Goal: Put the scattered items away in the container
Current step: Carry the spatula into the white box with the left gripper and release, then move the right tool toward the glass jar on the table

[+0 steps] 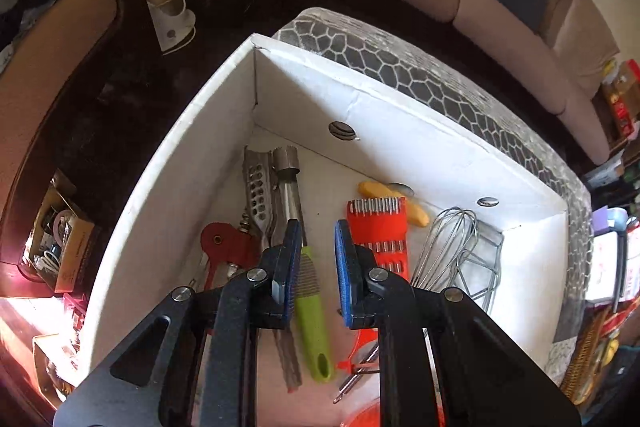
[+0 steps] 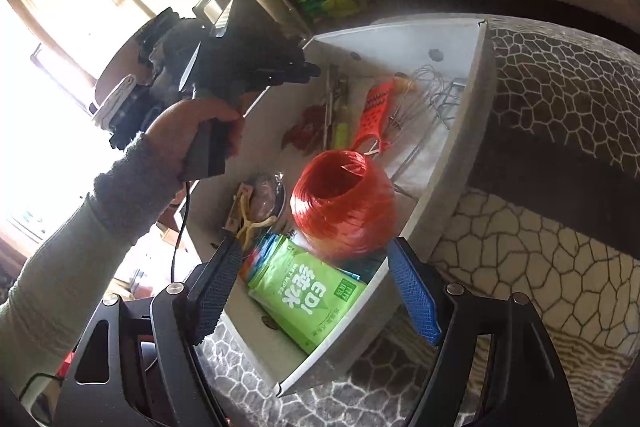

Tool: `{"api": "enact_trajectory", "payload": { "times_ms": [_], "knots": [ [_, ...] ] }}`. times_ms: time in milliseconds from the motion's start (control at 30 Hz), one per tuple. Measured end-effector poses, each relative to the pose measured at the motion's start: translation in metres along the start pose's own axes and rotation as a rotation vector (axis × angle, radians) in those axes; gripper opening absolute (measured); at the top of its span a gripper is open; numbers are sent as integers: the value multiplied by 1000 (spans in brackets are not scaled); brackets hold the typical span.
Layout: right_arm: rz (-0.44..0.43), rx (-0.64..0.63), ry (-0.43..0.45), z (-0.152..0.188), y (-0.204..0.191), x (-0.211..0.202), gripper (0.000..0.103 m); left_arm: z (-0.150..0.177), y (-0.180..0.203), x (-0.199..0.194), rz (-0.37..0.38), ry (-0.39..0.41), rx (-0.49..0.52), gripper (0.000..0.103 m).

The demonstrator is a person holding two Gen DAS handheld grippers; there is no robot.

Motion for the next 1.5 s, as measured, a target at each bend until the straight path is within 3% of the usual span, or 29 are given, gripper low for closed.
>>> {"api": "enact_trajectory", "payload": {
  "times_ms": [67, 100, 167, 200, 233, 433, 733, 1000, 1133, 1333, 1500],
  "knots": [
    [-3, 11, 2, 1, 7, -1, 78, 1, 8, 0, 17, -4, -2, 26],
    [-4, 17, 3, 1, 10, -1, 78, 1, 9, -4, 25, 5, -2, 35],
    [-6, 26, 8, 2, 16, -6, 78, 1, 7, -16, 65, 16, -7, 58],
    [-8, 29, 13, 4, 17, -9, 78, 3, 5, -22, 103, 4, -4, 84],
    [-12, 32, 18, 5, 18, -13, 78, 5, 0, -28, 124, -5, 1, 96],
    [-16, 35, 35, 12, 11, -28, 85, 46, -29, -77, 34, 22, 94, 103],
    [15, -47, 71, -9, -53, -30, 91, 118, -52, -132, -54, 67, 156, 103],
    [23, 26, 124, -12, -73, -22, 92, 158, -55, -168, -116, 128, 172, 103],
    [81, 23, 123, -8, -77, -24, 92, 172, -55, -190, -124, 157, 176, 103],
    [95, 9, 144, 3, -94, -39, 102, 194, -48, -225, -138, 206, 221, 103],
    [115, -10, 157, 16, -105, -58, 103, 211, -40, -251, -133, 239, 220, 103]
  ]
}}
Point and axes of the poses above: each gripper's, at about its wrist camera, not at the fingertips, and x roughly the way its jaws point, y to its right, z to its underside, the point moved 6 cm from there along x, roughly the way its jaws point, and after that the axes turned 3 degrees about -z, right-handed, at the moved point
